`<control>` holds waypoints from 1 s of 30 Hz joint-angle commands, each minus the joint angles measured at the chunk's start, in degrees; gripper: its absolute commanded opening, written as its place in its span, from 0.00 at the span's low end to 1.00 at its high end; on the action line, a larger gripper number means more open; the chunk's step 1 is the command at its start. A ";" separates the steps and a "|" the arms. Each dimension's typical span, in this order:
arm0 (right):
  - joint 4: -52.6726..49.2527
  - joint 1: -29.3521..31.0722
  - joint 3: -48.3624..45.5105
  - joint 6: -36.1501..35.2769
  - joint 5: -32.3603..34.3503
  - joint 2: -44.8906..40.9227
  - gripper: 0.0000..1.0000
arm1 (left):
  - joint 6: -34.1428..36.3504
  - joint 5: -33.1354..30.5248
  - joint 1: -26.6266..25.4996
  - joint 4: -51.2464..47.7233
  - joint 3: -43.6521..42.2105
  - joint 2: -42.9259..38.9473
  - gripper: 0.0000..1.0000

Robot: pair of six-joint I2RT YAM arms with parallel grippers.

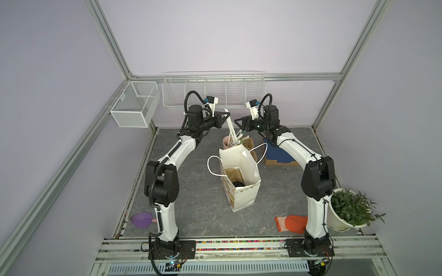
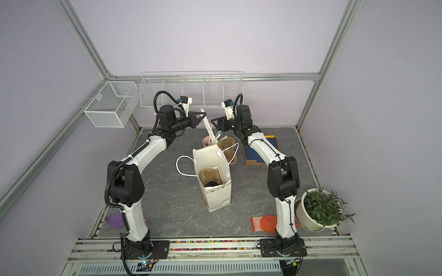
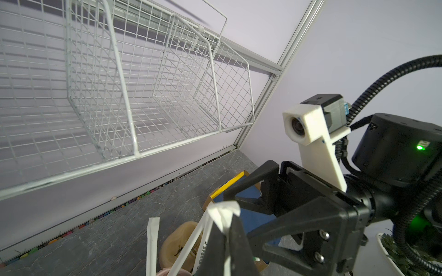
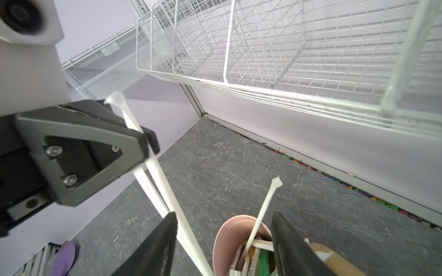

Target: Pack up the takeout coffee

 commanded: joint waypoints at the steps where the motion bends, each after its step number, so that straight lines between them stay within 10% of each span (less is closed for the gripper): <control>1: 1.43 0.04 0.17 -0.10 -3.34 -1.05 0.64 | 0.67 1.54 0.11 -0.16 1.11 1.24 0.00; 30: -2.94 0.50 4.33 -2.02 -11.64 4.59 0.44 | -2.79 4.00 -0.05 3.59 1.29 1.62 0.00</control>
